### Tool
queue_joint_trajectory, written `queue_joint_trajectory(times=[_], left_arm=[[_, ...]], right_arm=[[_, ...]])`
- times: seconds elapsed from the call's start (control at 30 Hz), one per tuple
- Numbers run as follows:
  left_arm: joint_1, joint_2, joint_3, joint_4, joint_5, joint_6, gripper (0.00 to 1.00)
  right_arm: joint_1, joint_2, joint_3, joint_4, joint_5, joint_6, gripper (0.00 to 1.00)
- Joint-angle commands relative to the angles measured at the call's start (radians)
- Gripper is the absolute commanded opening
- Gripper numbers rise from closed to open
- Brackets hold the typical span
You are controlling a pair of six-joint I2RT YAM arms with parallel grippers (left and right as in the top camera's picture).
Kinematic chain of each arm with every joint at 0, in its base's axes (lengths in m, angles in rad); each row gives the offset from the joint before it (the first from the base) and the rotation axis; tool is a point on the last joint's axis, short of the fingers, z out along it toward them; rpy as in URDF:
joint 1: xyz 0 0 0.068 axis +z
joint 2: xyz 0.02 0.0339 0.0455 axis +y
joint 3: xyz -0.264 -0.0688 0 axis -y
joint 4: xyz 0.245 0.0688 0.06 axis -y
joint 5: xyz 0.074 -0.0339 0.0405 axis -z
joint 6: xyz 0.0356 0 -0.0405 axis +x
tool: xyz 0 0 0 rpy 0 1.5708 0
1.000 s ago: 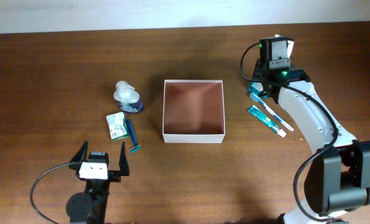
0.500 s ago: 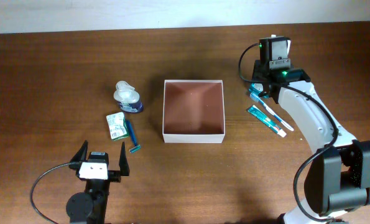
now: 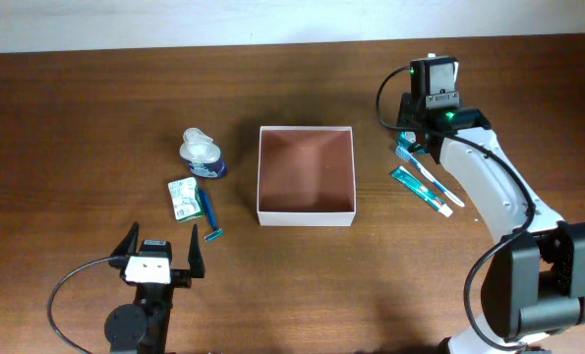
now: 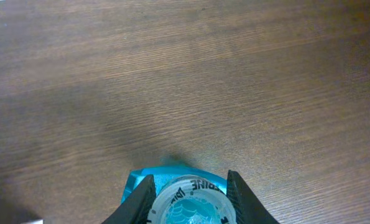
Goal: Pack container
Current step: 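Lift the mouthwash bottle and carry it over the pink box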
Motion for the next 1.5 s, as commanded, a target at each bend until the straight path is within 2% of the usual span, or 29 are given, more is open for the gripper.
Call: queue_joint_trajectory(times=[0.0,0.43,0.83,1.0,1.27,1.47], left_arm=[[0.002,-0.006,-0.003,-0.004,0.014,0.012,0.99],[0.002,-0.006,-0.003,-0.004,0.014,0.012,0.99],[0.002,-0.006,-0.003,-0.004,0.014,0.012,1.00],[0.002,-0.006,-0.003,-0.004,0.014,0.012,0.99],[0.002,-0.006,-0.003,-0.004,0.014,0.012,0.99],[0.002,-0.006,-0.003,-0.004,0.014,0.012,0.99]], right_arm=[[0.000,-0.050,0.021,0.008,-0.044,-0.074,0.27],[0.079,-0.226,0.021,0.030,-0.048,-0.104,0.27],[0.294,-0.395,0.021,0.033,-0.048,-0.102,0.26],[0.401,-0.384,0.021,0.021,-0.047,-0.059,0.27],[0.412,-0.320,0.021,0.000,-0.056,0.060,0.26],[0.421,-0.255,0.021,-0.002,-0.059,0.060,0.26]])
